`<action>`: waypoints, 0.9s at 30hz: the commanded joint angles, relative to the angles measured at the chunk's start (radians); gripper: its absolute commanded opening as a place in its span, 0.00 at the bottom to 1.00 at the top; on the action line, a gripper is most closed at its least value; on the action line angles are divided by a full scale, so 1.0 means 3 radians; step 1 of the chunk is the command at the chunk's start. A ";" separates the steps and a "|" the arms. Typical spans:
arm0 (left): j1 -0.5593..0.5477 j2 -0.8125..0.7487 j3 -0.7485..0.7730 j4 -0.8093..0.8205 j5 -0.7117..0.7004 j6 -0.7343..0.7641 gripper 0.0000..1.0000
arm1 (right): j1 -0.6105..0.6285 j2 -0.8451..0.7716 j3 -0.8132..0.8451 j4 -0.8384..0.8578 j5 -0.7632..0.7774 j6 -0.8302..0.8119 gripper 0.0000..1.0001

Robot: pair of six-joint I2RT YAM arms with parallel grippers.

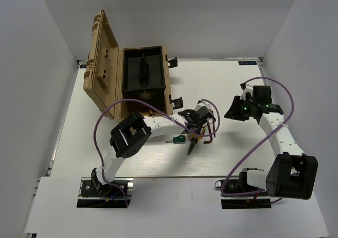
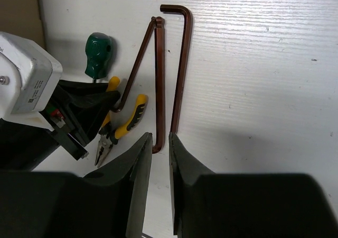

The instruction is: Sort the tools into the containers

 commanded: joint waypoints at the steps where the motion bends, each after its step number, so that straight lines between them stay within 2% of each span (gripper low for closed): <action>1: 0.0016 -0.0044 0.0124 -0.0010 -0.0011 -0.0023 0.09 | -0.0018 -0.0085 -0.0008 0.0082 -0.0068 0.0008 0.25; 3: -0.0019 -0.0106 0.0205 -0.0046 0.0024 -0.0023 0.05 | -0.0033 -0.0090 -0.0008 0.0082 -0.0073 -0.0002 0.25; 5: -0.0055 -0.0254 0.0251 -0.0046 0.0025 0.0008 0.00 | -0.0028 -0.0090 -0.0013 0.0077 -0.0098 -0.0012 0.29; 9: -0.0055 -0.0668 0.0394 -0.0042 0.0234 0.0099 0.00 | -0.0038 -0.0080 -0.0008 0.0072 -0.0195 -0.0125 0.45; 13: 0.0016 -0.1143 0.0528 -0.0041 0.0270 0.0278 0.00 | -0.0043 -0.0080 -0.0013 0.0062 -0.0241 -0.0166 0.46; 17: 0.0093 -0.1542 0.0650 -0.0117 -0.0225 0.0570 0.00 | -0.0048 -0.0090 -0.0008 0.0052 -0.0247 -0.0186 0.46; 20: 0.0200 -0.1762 0.0650 -0.0179 -0.0771 0.0845 0.00 | -0.0043 -0.0100 -0.0018 0.0057 -0.0272 -0.0197 0.46; 23: 0.0379 -0.2027 0.0416 -0.0067 -0.1283 0.1096 0.00 | -0.0043 -0.0095 -0.0039 0.0062 -0.0323 -0.0217 0.46; 27: 0.0644 -0.2212 0.0160 0.0163 -0.1524 0.1387 0.00 | -0.0043 -0.0075 -0.0049 0.0067 -0.0380 -0.0238 0.46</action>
